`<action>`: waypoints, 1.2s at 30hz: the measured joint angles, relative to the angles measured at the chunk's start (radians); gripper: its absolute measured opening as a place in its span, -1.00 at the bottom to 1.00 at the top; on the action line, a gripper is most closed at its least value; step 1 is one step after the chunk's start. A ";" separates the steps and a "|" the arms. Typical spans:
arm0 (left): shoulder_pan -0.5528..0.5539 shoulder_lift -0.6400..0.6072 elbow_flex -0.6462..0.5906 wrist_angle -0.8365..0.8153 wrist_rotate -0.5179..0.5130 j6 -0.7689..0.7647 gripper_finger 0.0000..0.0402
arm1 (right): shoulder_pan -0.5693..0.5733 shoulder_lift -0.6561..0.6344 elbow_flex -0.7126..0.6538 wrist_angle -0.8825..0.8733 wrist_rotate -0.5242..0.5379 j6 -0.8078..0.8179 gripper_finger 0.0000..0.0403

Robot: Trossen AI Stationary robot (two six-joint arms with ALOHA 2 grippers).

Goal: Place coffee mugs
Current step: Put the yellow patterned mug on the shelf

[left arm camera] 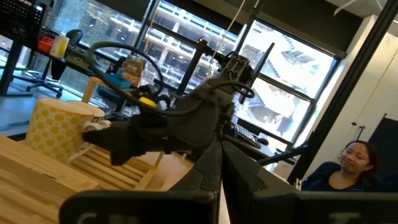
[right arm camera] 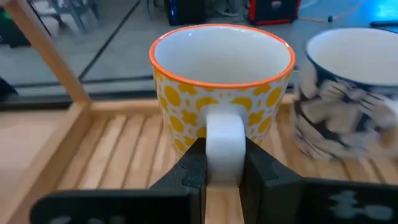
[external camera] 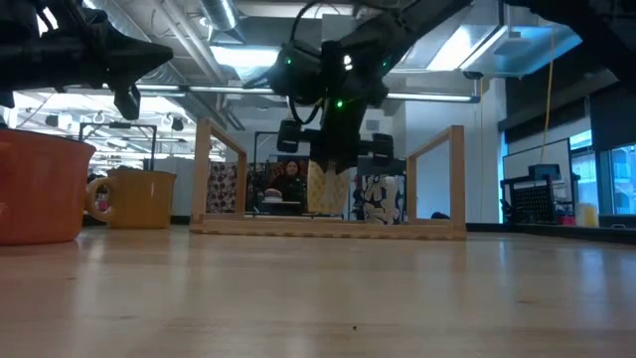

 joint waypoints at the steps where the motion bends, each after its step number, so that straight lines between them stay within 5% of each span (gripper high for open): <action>1: 0.000 0.000 0.000 0.000 0.001 0.000 -0.98 | -0.006 0.001 0.000 -0.004 -0.010 -0.007 -0.81; 32: 0.000 0.000 0.000 -0.001 0.003 0.000 -0.98 | -0.067 0.065 0.000 0.090 -0.052 -0.100 -0.81; 36: 0.000 0.000 0.000 -0.001 0.003 0.000 -0.98 | -0.065 0.070 0.000 0.091 -0.071 -0.099 -0.69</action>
